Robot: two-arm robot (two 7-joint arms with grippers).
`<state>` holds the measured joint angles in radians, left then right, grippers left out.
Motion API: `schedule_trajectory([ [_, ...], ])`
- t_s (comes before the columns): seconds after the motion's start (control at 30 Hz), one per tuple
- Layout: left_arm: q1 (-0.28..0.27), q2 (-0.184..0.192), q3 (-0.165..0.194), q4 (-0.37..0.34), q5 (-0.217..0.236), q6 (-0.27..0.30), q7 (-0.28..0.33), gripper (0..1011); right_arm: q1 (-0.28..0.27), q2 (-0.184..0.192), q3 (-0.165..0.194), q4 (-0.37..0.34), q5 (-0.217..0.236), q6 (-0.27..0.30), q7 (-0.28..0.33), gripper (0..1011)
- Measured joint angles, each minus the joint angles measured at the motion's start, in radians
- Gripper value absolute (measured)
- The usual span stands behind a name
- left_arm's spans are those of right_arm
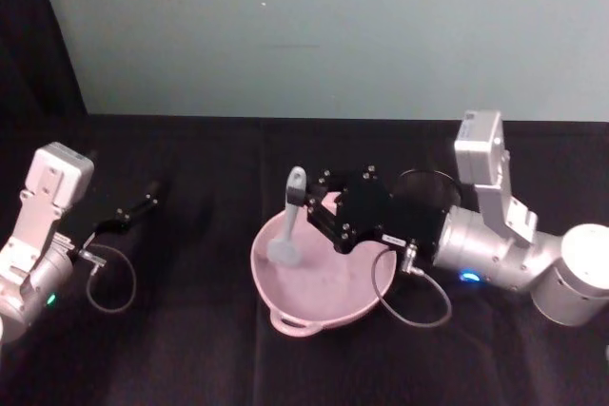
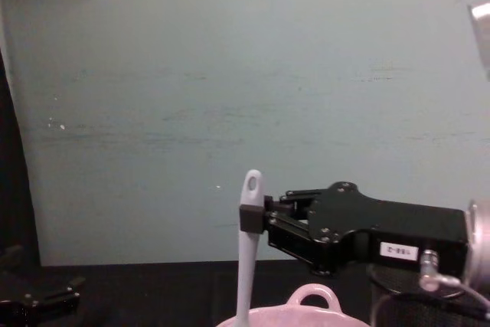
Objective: Use the one hand to pick up the spoon and stir the clear water in the bowl.
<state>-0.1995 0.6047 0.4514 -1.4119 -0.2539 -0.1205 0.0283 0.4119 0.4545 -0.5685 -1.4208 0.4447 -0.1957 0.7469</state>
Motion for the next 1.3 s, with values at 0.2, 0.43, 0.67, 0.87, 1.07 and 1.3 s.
schedule_trajectory([
  [0.2,0.000,0.000,0.000,0.000,0.000,0.000,0.000,1005,0.040,-0.035,-0.005,0.068,-0.002,-0.017,0.002,123],
  [0.43,0.000,0.000,0.000,0.000,0.000,0.000,0.000,1005,0.075,-0.050,0.014,0.135,-0.020,-0.029,-0.028,123],
  [0.67,0.000,0.000,0.000,0.000,0.000,0.000,0.000,1005,0.064,-0.021,0.049,0.128,-0.029,-0.024,-0.056,123],
  [0.87,0.000,0.000,0.000,0.000,0.000,0.000,0.000,1005,0.021,0.026,0.075,0.064,-0.042,-0.001,-0.080,123],
  [1.07,0.000,0.000,0.000,0.000,0.000,0.000,0.000,1005,-0.020,0.066,0.087,-0.004,-0.048,0.022,-0.084,123],
  [1.3,0.000,0.000,0.000,0.000,0.000,0.000,0.000,1005,-0.062,0.087,0.078,-0.075,-0.038,0.036,-0.061,123],
])
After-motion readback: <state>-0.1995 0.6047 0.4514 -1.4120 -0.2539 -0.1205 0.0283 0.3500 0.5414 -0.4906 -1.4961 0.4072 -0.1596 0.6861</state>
